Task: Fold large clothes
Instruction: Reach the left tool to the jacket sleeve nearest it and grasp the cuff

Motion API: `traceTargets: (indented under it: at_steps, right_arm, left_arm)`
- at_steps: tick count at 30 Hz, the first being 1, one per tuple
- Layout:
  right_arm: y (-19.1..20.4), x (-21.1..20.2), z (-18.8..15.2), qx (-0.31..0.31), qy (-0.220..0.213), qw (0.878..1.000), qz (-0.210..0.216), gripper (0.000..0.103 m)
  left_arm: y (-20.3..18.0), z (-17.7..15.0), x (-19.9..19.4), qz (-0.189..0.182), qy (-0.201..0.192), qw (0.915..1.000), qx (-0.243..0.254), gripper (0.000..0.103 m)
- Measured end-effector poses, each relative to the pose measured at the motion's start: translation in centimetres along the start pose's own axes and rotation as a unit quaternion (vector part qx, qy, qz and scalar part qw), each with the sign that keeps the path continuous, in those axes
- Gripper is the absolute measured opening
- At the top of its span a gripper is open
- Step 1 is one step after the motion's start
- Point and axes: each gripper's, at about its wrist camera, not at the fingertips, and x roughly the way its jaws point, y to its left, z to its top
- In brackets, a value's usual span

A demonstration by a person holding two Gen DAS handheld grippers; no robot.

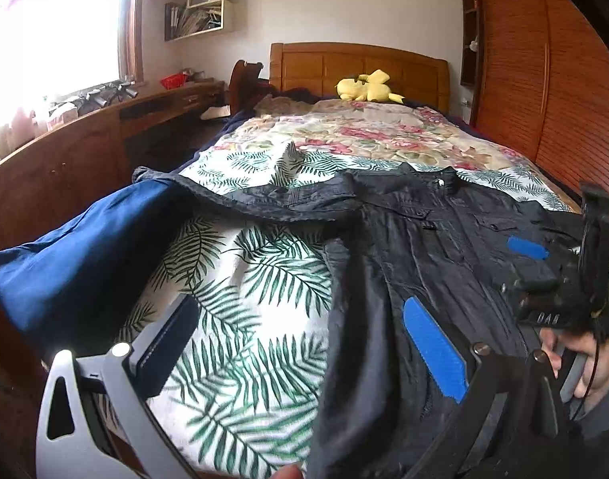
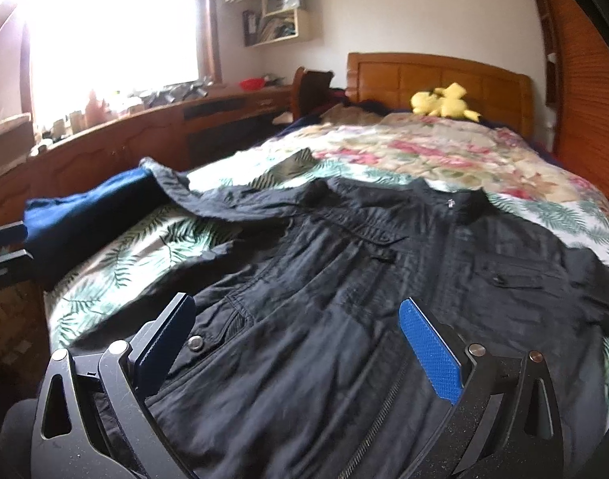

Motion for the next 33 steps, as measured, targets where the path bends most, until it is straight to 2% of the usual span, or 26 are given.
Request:
traceTargets:
  at_steps: [7, 13, 17, 22, 29, 33]
  right_arm:
    - [-0.1, 4.0, -2.0, -0.010, 0.048, 0.999, 0.002, 0.103]
    - [-0.7, 4.9, -2.4, 0.004, 0.060, 0.998, 0.000, 0.103]
    - [-0.8, 5.5, -2.5, 0.007, 0.071, 0.997, -0.005, 0.103]
    - [-0.9, 5.5, -2.7, 0.010, 0.070, 0.997, -0.010, 0.103]
    - [-0.7, 5.6, -2.8, 0.006, 0.068, 0.997, -0.019, 0.103]
    - [-0.7, 5.7, -2.9, 0.001, 0.070, 0.997, -0.015, 0.103]
  left_arm:
    - [2.5, 3.0, 5.3, -0.017, 0.021, 0.9996, -0.004, 0.103]
    - [5.7, 6.1, 10.6, -0.028, 0.030, 0.9988, -0.027, 0.103]
    - [7.4, 7.7, 14.0, -0.021, 0.036, 0.9987, -0.028, 0.093]
    - [8.6, 9.2, 18.1, 0.003, 0.042, 0.9989, -0.018, 0.074]
    - [10.8, 9.6, 21.4, 0.025, 0.055, 0.9965, -0.058, 0.071]
    - [11.2, 9.1, 22.2, 0.031, 0.064, 0.9952, -0.067, 0.063]
